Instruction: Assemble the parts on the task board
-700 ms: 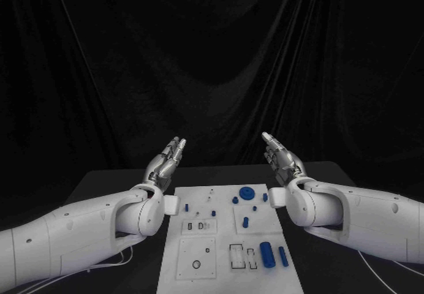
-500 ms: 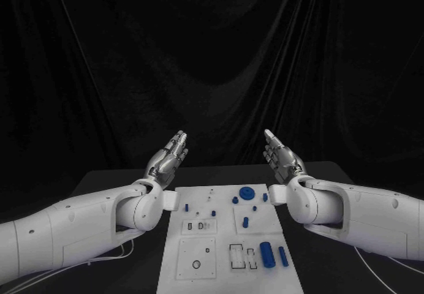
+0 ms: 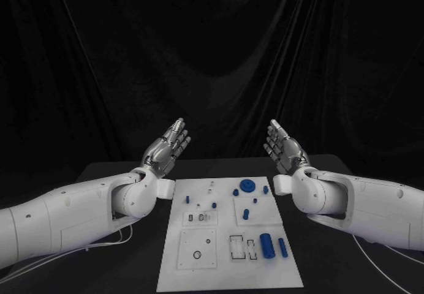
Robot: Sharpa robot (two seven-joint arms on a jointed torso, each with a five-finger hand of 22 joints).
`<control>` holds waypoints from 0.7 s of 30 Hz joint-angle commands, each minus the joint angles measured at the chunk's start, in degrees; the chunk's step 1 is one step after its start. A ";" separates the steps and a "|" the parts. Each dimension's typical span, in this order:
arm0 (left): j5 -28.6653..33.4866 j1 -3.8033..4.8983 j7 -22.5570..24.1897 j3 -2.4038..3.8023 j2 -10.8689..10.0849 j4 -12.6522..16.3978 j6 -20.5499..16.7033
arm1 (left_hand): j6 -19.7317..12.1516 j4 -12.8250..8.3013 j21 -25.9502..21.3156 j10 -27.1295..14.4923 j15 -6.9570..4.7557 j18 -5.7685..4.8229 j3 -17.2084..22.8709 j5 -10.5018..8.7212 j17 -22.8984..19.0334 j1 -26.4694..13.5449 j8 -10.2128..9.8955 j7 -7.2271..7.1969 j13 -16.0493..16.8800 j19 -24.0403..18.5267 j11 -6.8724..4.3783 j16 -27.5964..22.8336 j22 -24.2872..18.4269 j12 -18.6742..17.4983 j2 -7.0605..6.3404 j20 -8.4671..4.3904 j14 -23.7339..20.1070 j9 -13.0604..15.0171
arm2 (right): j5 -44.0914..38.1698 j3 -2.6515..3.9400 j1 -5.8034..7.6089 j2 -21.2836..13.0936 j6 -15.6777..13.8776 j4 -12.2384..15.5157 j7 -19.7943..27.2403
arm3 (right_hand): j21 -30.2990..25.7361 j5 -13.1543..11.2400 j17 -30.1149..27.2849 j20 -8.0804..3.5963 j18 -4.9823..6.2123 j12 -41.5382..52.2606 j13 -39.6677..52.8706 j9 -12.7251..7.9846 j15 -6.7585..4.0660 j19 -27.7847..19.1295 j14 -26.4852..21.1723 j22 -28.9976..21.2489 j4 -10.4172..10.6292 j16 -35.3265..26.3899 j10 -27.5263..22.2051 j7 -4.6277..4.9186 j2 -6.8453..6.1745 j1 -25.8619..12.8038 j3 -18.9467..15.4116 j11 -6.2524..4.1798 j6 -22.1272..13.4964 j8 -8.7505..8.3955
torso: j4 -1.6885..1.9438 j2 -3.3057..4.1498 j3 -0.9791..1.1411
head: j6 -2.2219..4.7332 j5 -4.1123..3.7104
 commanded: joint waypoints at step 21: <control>1.07 0.08 1.75 0.07 -1.94 0.82 6.70 | 2.90 0.19 -0.21 0.32 2.29 0.52 1.69 6.54 -0.09 3.72 0.73 2.60 0.29 -0.15 3.55 -0.21 -0.09 1.72 0.92 4.02 0.08 0.40 | -23.60 0.04 1.61 -0.86 8.25 -3.01 -9.58 | 10.06 8.89 4.12 15.46 -3.49 9.95 1.28 1.34 16.94 16.60 13.78 5.68 0.78 13.54 4.02 9.27 -2.47 19.65 -5.13 9.86 9.91 4.65 | -0.04 0.45 -0.05 | -3.31 1.57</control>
